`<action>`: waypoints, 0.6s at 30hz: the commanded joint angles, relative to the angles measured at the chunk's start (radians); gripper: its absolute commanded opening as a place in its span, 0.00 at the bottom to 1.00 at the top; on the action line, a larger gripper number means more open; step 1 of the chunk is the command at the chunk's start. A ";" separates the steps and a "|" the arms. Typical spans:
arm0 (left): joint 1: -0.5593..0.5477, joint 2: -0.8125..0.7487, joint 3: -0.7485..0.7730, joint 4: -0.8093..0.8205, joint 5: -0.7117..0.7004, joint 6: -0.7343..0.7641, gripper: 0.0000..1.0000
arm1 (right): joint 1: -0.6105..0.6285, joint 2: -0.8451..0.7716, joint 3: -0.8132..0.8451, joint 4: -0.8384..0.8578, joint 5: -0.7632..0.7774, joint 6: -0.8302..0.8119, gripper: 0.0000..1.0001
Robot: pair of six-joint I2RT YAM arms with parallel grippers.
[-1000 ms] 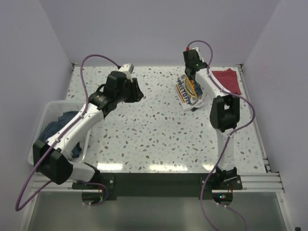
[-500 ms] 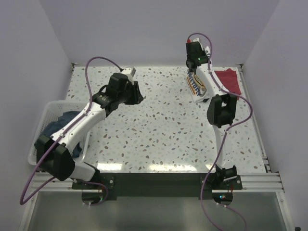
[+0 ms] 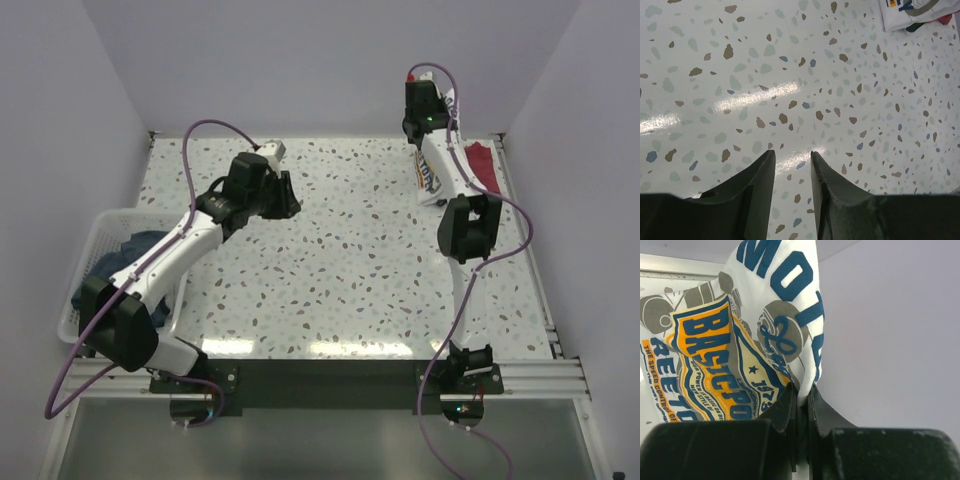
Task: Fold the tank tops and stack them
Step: Neatly place the folded tank top to the corner
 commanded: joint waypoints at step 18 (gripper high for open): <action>0.009 0.031 -0.020 0.056 0.059 0.020 0.39 | -0.163 -0.080 -0.084 0.047 -0.079 0.120 0.07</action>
